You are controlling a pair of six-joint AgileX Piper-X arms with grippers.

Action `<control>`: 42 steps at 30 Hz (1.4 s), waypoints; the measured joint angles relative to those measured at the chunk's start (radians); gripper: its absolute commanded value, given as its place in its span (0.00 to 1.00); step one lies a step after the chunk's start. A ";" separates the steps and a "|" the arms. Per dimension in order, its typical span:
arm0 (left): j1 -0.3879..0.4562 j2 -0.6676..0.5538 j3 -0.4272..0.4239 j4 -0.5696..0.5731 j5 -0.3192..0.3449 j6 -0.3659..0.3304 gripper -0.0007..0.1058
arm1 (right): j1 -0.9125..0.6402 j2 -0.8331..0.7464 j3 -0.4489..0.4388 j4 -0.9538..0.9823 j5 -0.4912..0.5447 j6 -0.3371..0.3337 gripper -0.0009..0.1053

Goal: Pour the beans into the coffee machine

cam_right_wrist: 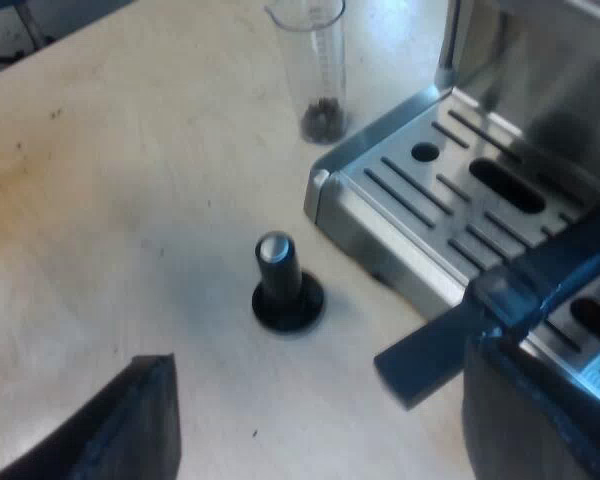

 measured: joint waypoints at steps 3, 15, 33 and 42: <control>0.000 0.000 0.014 -0.034 0.000 0.000 0.65 | 0.000 0.000 0.000 -0.031 0.002 0.000 0.59; 0.000 0.001 0.072 -0.127 0.039 0.000 0.65 | 0.000 0.000 -0.002 -0.046 0.019 0.002 0.59; 0.000 0.002 0.243 -0.298 0.042 0.000 0.79 | 0.000 0.000 -0.003 -0.047 0.019 0.022 0.59; 0.000 0.002 0.381 -0.548 0.045 0.000 0.79 | 0.000 0.000 -0.003 -0.047 0.019 0.022 0.59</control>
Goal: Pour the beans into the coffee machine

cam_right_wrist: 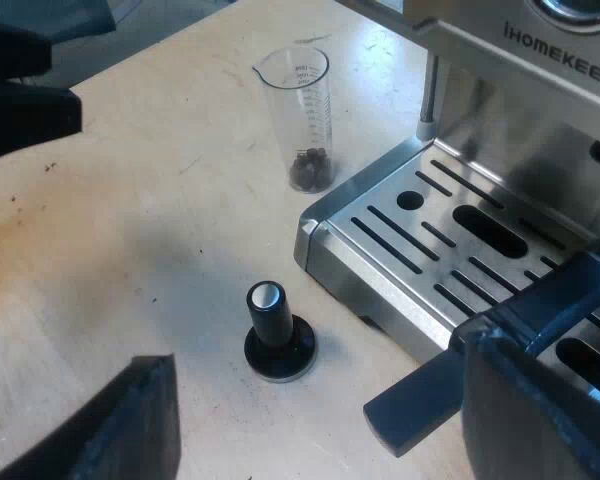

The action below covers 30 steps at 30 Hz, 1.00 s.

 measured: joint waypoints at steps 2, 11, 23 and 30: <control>0.000 0.000 0.025 -0.032 0.000 -0.004 0.79 | 0.000 0.000 0.000 0.000 0.000 0.000 0.59; 0.000 0.111 0.044 -0.122 0.000 -0.035 0.79 | 0.000 0.000 0.000 0.000 0.000 0.000 0.59; 0.000 0.402 0.044 -0.444 0.024 -0.049 0.79 | 0.000 0.000 0.000 0.000 0.019 0.000 0.59; 0.000 0.503 0.044 -0.556 0.024 -0.049 0.79 | 0.000 0.000 0.000 0.000 0.020 0.000 0.59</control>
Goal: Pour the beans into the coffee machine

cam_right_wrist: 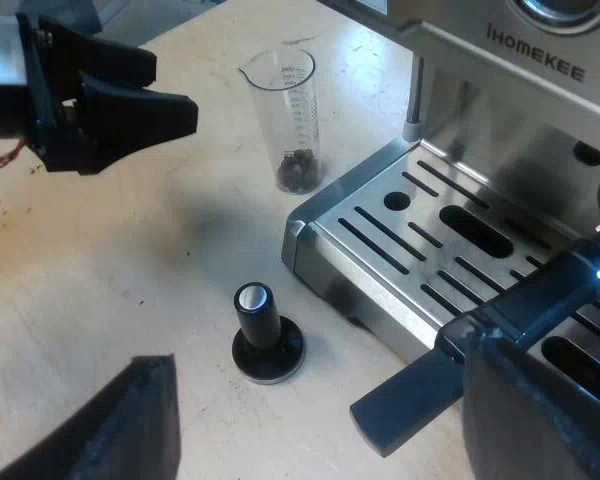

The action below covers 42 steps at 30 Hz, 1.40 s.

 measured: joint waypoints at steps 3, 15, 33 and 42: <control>0.000 0.033 0.000 -0.030 0.000 0.002 0.80 | 0.000 0.000 0.000 0.000 0.003 0.000 0.59; 0.000 0.106 0.000 -0.103 -0.007 0.002 0.86 | 0.000 0.000 0.000 0.000 0.003 0.000 0.59; 0.000 0.271 0.000 -0.270 0.021 0.042 0.86 | 0.000 0.000 0.000 0.000 0.003 0.000 0.59; 0.000 0.366 0.000 -0.377 0.017 0.044 0.86 | 0.000 0.000 0.000 -0.019 0.003 0.000 0.59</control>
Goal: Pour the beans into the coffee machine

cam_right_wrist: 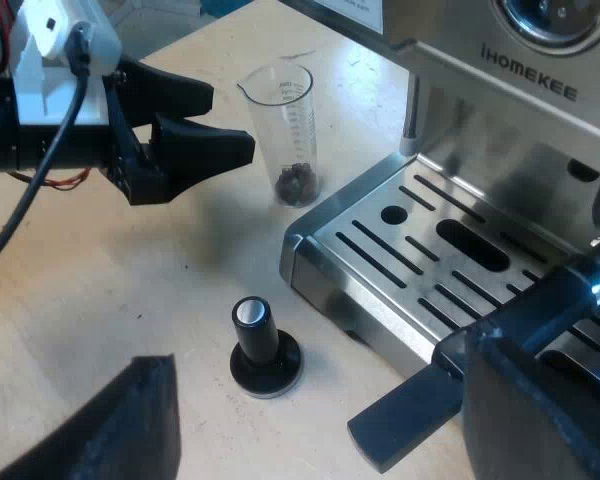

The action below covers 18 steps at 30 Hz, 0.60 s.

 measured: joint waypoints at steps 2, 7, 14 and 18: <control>0.000 0.025 0.000 -0.017 0.000 0.000 0.86 | 0.000 0.000 0.000 0.001 0.000 0.000 0.59; 0.000 0.097 0.000 -0.103 -0.001 0.001 0.86 | 0.000 0.000 0.000 -0.003 0.000 0.000 0.59; 0.000 0.188 -0.005 -0.193 -0.001 0.001 0.86 | 0.000 0.000 0.000 -0.003 0.000 0.000 0.59; 0.000 0.243 -0.025 -0.241 -0.001 0.001 0.86 | 0.000 0.000 0.000 -0.003 0.000 0.000 0.59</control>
